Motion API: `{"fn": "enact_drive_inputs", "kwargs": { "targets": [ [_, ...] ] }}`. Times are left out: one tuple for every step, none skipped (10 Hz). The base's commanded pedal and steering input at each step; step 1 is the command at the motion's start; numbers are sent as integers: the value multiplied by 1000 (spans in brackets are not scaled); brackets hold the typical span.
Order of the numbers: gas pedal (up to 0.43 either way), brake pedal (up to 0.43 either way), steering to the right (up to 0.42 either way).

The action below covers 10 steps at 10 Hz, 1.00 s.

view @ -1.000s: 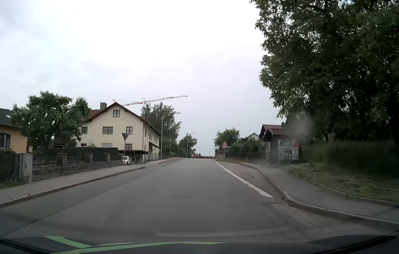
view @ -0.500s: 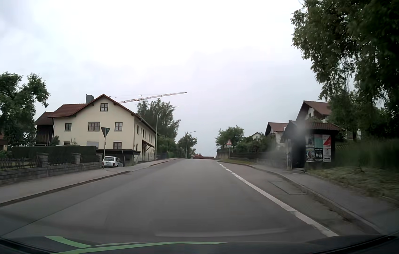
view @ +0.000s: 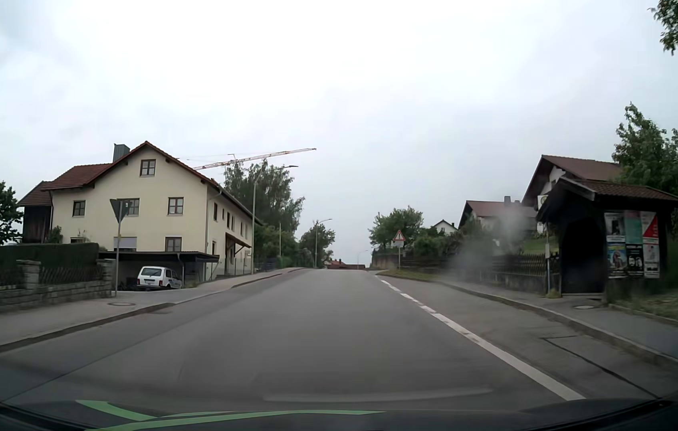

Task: Follow the waypoints while adhering to traffic rules and regulations

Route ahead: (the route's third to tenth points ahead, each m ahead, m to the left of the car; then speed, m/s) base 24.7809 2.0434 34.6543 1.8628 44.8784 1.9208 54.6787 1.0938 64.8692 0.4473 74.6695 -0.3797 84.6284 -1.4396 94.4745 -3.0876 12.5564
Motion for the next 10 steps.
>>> {"fn": "enact_drive_inputs", "kwargs": {
  "targets": [
    [157, 0, 0],
    [157, 0, 1],
    [157, 0, 0],
    [157, 0, 0],
    [157, 0, 1],
    [157, 0, 1],
    [157, 0, 1],
    [157, 0, 0],
    [157, 0, 1],
    [157, 0, 1]
  ]
}}
